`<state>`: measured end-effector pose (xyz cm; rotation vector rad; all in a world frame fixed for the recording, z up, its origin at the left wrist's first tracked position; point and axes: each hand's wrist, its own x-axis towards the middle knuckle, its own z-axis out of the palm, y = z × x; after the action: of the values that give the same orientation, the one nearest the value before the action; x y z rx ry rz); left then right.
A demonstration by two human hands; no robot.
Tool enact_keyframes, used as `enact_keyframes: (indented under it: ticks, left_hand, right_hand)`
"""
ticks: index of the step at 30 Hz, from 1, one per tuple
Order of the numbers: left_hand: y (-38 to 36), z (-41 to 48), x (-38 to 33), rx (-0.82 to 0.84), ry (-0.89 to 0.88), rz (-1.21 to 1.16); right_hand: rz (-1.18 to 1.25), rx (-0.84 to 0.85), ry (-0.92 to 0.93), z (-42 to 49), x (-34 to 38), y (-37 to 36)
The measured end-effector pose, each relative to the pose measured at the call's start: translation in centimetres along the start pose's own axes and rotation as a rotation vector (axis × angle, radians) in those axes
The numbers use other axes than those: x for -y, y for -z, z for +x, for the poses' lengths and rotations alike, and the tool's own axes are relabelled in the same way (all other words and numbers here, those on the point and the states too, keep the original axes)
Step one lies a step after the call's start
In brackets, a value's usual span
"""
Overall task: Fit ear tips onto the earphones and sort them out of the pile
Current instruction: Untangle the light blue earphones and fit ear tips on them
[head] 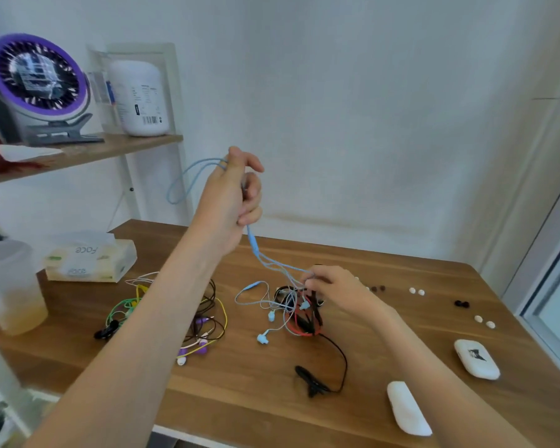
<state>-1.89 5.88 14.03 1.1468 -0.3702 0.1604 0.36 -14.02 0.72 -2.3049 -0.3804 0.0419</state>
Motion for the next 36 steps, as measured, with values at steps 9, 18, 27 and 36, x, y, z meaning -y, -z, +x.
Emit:
enact_keyframes:
  ticks: [9, 18, 27, 36]
  left_hand:
    - [1.5, -0.8, 3.5, 0.088, 0.159, 0.579]
    - [-2.2, -0.6, 2.2, 0.169, 0.078, 0.153]
    - [0.4, -1.0, -0.9, 0.153, -0.037, 0.794]
    - [2.2, -1.9, 2.0, 0.397, 0.12, 1.231]
  right_hand:
    - [0.016, -0.127, -0.024, -0.8, 1.0, 1.9]
    - [-0.118, 0.256, 0.052, -1.6, 5.2, 0.1]
    - [-0.008, 0.03, -0.064, -1.5, 2.6, -1.0]
    - [0.196, -0.261, 0.127, -1.4, 5.5, 1.6]
